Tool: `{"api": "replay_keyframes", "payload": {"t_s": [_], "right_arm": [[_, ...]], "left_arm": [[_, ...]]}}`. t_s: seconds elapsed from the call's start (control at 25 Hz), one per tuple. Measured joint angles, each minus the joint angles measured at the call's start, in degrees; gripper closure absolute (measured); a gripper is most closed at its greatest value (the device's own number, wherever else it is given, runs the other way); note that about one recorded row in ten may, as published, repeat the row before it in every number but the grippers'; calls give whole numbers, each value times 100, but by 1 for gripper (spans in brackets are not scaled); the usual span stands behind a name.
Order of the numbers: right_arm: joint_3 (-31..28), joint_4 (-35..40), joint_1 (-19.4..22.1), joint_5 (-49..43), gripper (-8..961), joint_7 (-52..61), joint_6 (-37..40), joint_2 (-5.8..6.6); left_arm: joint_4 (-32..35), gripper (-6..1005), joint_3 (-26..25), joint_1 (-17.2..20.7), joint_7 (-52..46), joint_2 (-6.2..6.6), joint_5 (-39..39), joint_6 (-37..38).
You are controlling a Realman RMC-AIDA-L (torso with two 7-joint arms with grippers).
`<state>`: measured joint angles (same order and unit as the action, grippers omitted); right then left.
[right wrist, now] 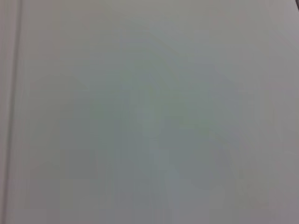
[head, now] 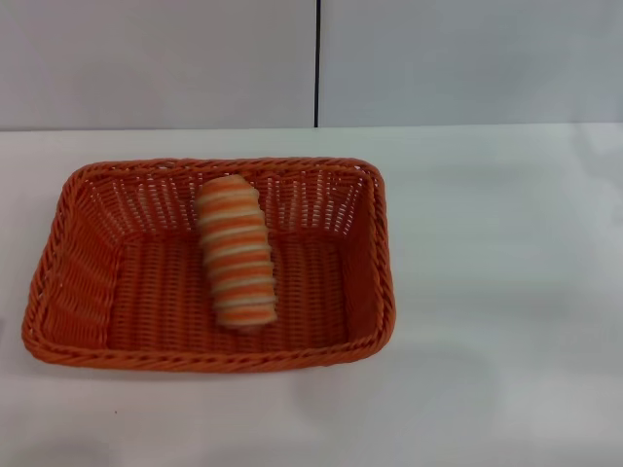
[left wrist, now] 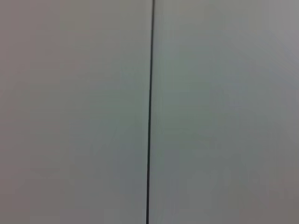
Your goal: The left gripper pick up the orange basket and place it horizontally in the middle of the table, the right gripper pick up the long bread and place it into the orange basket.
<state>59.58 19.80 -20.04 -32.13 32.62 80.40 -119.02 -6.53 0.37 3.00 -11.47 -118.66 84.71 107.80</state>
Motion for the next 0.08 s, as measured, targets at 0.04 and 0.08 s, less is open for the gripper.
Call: {"api": "replay_keyframes", "payload": {"t_s": [0.04,0.08], "right_arm": [[-3,-10,8,4,355,-4,127,-6],[-12,-17,16,8,355,-7,224,-12]], "left_arm": [[-43,268,-4,-26,115,0,-1,0],[-64,268,-7,-46,172,0,-3,-4]]}}
